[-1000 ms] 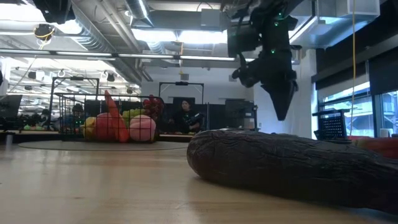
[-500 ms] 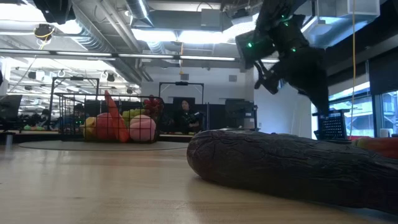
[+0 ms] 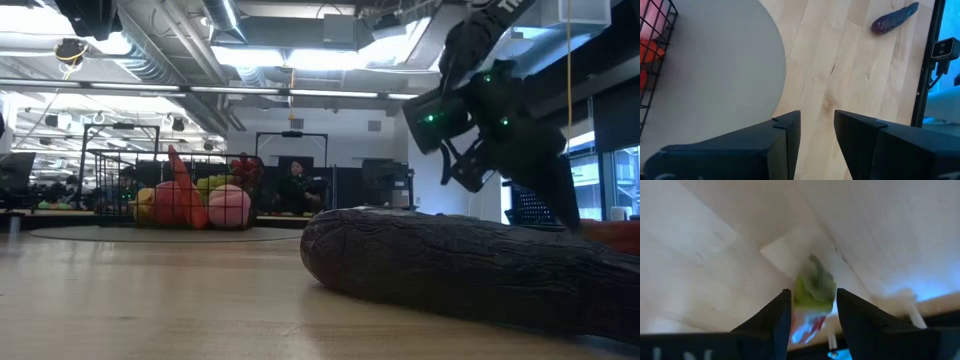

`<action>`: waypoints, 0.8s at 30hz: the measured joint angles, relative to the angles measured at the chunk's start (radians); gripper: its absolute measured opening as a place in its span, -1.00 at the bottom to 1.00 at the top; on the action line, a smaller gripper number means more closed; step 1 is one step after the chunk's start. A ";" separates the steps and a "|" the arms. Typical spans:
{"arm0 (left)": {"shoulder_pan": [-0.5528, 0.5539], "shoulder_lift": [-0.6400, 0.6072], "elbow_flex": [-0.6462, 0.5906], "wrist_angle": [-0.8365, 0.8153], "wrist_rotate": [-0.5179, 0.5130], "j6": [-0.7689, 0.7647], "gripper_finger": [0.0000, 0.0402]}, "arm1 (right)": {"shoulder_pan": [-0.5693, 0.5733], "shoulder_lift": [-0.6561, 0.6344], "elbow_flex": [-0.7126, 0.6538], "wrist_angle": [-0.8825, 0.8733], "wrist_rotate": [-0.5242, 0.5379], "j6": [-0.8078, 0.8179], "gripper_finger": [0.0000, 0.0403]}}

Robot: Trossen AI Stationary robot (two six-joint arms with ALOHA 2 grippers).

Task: Build produce basket
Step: Put the red chilli pepper into the black wire basket

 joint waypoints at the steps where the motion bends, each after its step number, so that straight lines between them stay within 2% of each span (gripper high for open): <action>1: 0.000 0.000 0.000 0.000 0.000 0.000 -0.47 | 0.000 0.000 -0.007 0.013 0.000 0.000 -0.26; 15: 0.000 0.000 0.000 0.001 0.000 -0.006 -0.47 | 0.000 0.000 -0.092 0.092 0.001 0.001 -0.27; 18: 0.000 0.000 0.000 0.001 0.000 -0.006 -0.47 | 0.000 0.000 -0.093 0.112 0.001 0.002 -0.37; 24: 0.000 0.000 0.000 0.002 0.000 -0.006 -0.47 | 0.000 0.000 -0.093 0.131 0.001 0.023 -0.69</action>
